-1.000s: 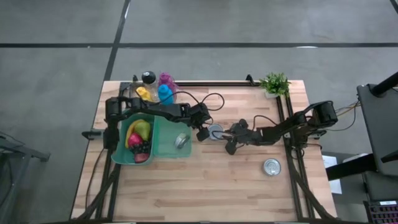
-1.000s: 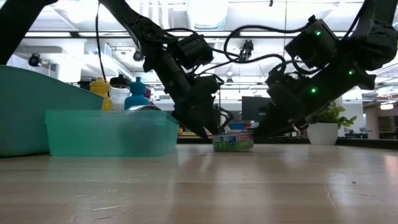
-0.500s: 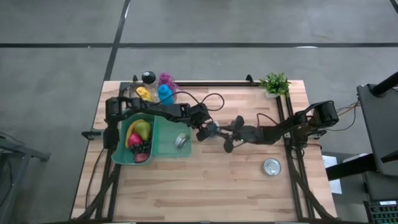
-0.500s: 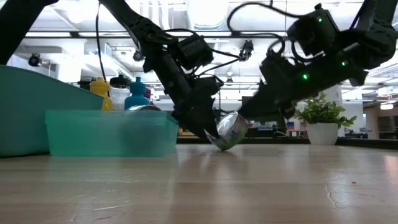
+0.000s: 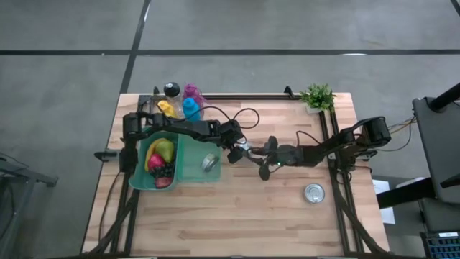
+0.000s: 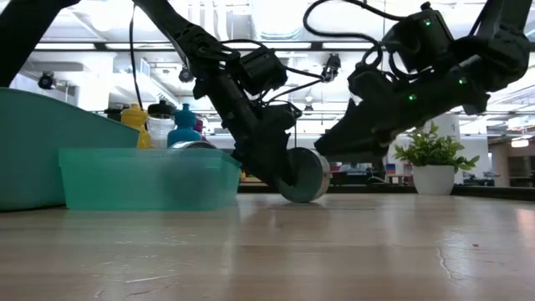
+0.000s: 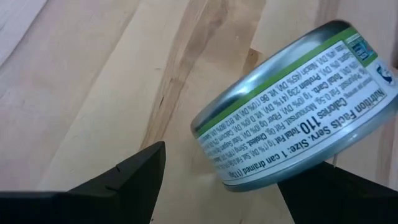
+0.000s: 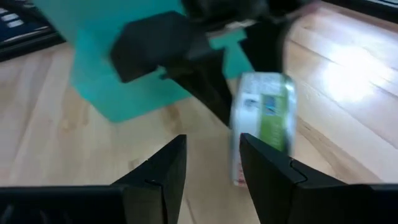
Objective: Pick & Place Food Item
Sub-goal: Put the green tuna can into the light green bin
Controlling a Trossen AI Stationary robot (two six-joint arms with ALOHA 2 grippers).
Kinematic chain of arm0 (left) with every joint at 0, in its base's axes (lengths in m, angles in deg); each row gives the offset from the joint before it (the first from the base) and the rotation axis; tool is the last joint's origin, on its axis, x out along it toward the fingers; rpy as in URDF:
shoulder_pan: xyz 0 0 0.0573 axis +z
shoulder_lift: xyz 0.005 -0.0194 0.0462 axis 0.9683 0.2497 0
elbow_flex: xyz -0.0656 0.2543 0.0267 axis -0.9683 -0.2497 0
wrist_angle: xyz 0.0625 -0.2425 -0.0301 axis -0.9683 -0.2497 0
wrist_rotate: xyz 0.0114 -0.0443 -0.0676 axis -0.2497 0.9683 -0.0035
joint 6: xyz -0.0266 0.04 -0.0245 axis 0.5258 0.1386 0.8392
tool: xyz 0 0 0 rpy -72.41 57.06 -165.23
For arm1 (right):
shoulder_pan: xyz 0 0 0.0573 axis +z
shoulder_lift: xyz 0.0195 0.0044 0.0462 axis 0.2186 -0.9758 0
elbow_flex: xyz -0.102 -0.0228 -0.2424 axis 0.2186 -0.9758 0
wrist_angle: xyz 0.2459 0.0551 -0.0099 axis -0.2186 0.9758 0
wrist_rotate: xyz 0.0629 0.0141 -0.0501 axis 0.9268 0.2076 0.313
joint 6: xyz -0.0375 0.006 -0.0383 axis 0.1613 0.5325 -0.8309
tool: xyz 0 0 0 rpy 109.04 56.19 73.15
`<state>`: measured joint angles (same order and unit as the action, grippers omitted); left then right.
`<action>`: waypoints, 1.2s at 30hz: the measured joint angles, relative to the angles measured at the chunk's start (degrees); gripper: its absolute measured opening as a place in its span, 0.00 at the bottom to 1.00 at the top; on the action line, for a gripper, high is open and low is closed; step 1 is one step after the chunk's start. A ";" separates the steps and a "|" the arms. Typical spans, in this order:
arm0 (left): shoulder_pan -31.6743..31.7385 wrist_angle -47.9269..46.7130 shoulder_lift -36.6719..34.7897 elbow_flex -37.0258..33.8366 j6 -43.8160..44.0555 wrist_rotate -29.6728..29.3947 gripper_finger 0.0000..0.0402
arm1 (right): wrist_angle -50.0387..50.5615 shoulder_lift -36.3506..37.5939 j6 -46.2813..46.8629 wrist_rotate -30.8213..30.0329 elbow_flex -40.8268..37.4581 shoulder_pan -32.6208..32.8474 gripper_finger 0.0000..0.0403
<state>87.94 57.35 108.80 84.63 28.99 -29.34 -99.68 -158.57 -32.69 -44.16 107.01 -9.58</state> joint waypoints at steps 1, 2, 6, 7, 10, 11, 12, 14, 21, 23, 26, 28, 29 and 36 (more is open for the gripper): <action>0.00 0.00 0.00 0.00 0.00 0.00 0.74 | 0.00 -0.02 -0.71 0.35 0.27 0.07 0.36; 0.00 0.00 0.00 0.00 0.00 0.00 0.74 | 0.04 -0.02 -1.08 0.61 0.56 0.11 0.36; 0.02 0.00 0.00 0.00 0.02 0.00 0.74 | 0.15 -0.02 -1.55 0.71 1.22 0.04 0.36; 0.02 0.00 0.00 0.00 0.02 0.00 0.74 | 0.30 -0.02 -1.59 0.67 1.32 0.04 0.36; 0.02 0.00 0.00 0.00 0.02 0.02 0.74 | 0.36 -0.02 -1.73 0.67 1.41 0.11 0.36; 0.02 0.00 0.00 0.00 0.02 0.02 0.74 | 0.40 -0.02 -1.69 0.51 1.36 0.11 0.36; 0.02 -0.02 0.00 0.00 0.04 0.02 0.74 | 0.41 -0.02 -1.60 0.29 1.19 0.08 0.36; 0.02 -0.01 -0.02 0.00 0.04 0.02 0.74 | 0.48 -0.02 -1.52 0.10 0.85 0.04 0.36; 0.02 -0.06 -0.24 0.00 0.26 0.27 0.74 | 0.45 0.60 -1.26 0.06 -0.67 0.05 0.36; 0.07 -0.24 -0.47 0.00 0.45 0.45 0.74 | 0.43 0.91 -1.19 0.01 -1.20 0.07 0.36; 0.07 -0.85 -1.33 -0.09 0.63 0.85 0.74 | 0.45 1.30 -1.06 -1.89 -1.94 0.09 0.36; 0.07 -1.58 -2.06 -0.13 0.66 1.01 0.74 | 0.43 1.65 -0.36 -3.65 -2.52 0.06 0.36; 0.07 -1.58 -2.60 -0.13 0.64 1.07 0.74 | 0.26 1.88 0.24 -4.54 -3.02 0.04 0.36; -0.15 -2.14 -5.42 -0.13 0.44 0.87 0.74 | 0.43 3.71 4.47 -7.82 -7.57 0.04 0.36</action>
<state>87.79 55.21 103.38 84.50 29.43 -28.47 -99.25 -154.86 -28.23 -51.98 99.44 -9.53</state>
